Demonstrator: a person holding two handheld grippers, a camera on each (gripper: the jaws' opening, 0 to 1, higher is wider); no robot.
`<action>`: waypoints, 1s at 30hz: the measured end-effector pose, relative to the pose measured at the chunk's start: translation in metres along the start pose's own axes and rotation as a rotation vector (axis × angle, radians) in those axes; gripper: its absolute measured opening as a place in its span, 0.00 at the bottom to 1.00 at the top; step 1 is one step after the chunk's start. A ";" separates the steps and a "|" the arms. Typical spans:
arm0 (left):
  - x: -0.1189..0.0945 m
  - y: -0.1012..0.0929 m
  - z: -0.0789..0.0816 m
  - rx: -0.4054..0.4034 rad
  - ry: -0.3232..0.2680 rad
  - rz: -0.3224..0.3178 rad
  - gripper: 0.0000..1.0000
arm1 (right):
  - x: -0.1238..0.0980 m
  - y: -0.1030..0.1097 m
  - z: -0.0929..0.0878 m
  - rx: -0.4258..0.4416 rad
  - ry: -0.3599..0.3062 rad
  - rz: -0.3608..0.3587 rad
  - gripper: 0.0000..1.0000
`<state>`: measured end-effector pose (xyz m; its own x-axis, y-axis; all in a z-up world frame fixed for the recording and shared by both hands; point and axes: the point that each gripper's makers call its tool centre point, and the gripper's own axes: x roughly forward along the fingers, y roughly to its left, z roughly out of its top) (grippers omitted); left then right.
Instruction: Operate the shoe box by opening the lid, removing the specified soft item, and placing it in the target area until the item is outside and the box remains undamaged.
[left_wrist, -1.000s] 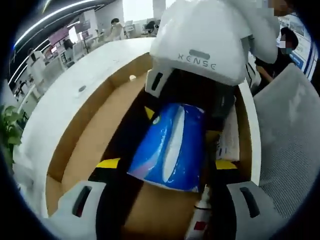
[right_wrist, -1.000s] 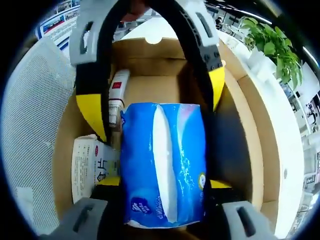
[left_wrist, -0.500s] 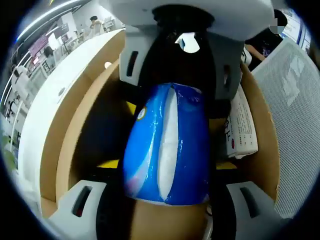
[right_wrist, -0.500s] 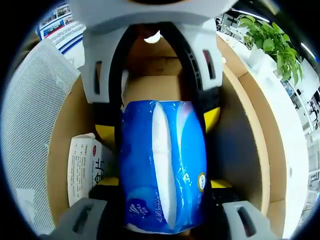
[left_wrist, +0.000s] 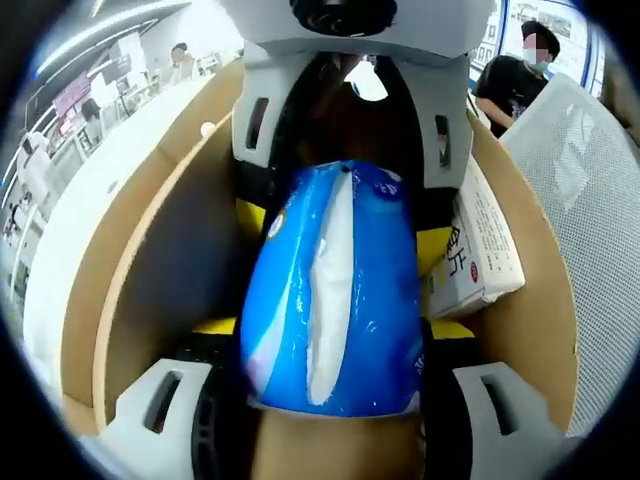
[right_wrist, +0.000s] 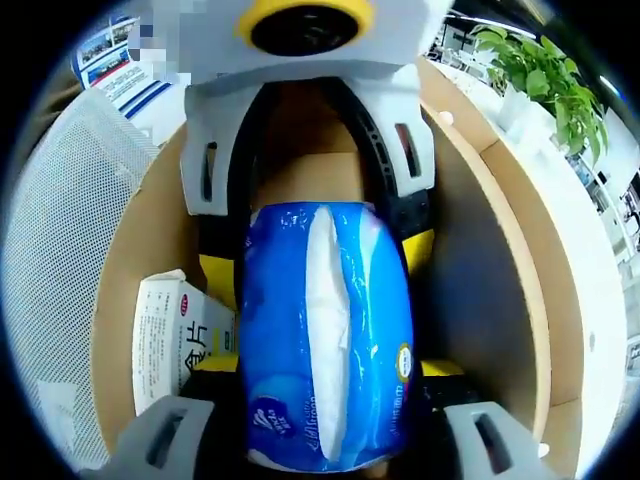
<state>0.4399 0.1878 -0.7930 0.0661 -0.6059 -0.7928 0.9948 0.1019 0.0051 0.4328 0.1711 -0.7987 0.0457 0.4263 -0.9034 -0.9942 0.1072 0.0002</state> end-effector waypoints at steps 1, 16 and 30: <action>0.000 -0.001 0.000 -0.006 0.004 -0.001 0.68 | 0.000 0.000 0.000 0.000 -0.001 0.000 0.63; -0.008 -0.010 0.003 0.016 0.048 -0.002 0.51 | -0.007 0.014 0.006 -0.014 -0.016 -0.045 0.46; -0.032 -0.012 0.027 0.091 0.040 0.035 0.49 | -0.039 0.013 0.017 -0.026 -0.058 -0.121 0.44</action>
<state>0.4280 0.1847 -0.7515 0.0994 -0.5710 -0.8149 0.9950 0.0492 0.0869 0.4198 0.1710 -0.7565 0.1704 0.4625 -0.8701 -0.9832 0.1380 -0.1192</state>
